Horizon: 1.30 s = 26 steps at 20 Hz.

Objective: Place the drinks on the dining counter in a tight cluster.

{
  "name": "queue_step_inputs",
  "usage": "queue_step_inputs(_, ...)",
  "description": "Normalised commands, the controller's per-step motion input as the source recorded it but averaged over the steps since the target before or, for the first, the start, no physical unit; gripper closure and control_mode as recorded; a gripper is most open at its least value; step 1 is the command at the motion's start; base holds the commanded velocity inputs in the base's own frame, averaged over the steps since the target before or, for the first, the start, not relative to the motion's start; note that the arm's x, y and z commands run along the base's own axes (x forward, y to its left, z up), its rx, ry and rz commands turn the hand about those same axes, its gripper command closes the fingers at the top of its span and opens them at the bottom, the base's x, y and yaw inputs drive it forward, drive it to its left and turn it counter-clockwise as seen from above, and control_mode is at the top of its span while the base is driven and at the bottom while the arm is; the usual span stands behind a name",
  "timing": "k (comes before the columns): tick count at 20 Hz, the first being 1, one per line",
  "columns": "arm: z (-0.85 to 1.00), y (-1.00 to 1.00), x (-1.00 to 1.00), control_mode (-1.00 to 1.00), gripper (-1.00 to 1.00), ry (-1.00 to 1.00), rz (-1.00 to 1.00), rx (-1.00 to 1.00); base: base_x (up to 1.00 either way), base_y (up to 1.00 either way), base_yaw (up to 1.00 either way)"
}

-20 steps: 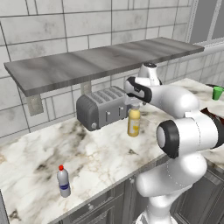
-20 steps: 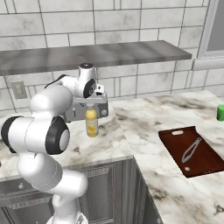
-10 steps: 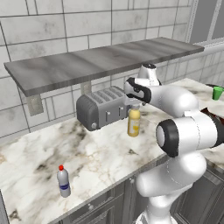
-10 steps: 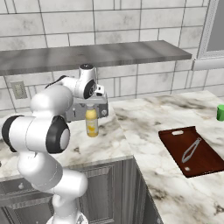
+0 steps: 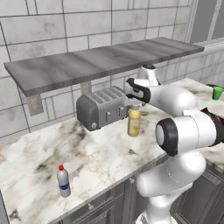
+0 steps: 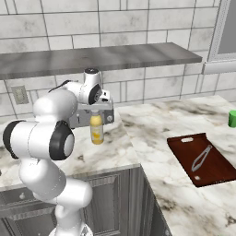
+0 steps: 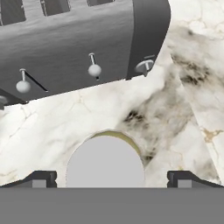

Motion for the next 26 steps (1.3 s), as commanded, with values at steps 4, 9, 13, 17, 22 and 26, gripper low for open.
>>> queue_step_inputs(4,-0.11,0.04,0.00,-1.00,-1.00,0.00,0.00,0.00,0.00,0.00,0.00)
queue_step_inputs(9,-0.09,0.03,0.00,-1.00,-1.00,0.00,0.00,0.00,0.00,0.00,0.00)
queue_step_inputs(13,0.00,0.01,0.04,-1.00,-1.00,0.00,0.00,0.00,0.00,0.00,0.00)
queue_step_inputs(17,-0.08,0.00,0.02,-1.00,-1.00,0.00,0.00,0.00,0.00,0.00,0.00)
queue_step_inputs(22,-0.01,0.00,0.00,-1.00,-1.00,0.00,0.00,0.00,0.00,0.00,0.00)
queue_step_inputs(26,0.00,0.00,0.00,-1.00,-1.00,0.00,0.00,0.00,0.00,0.00,0.00)
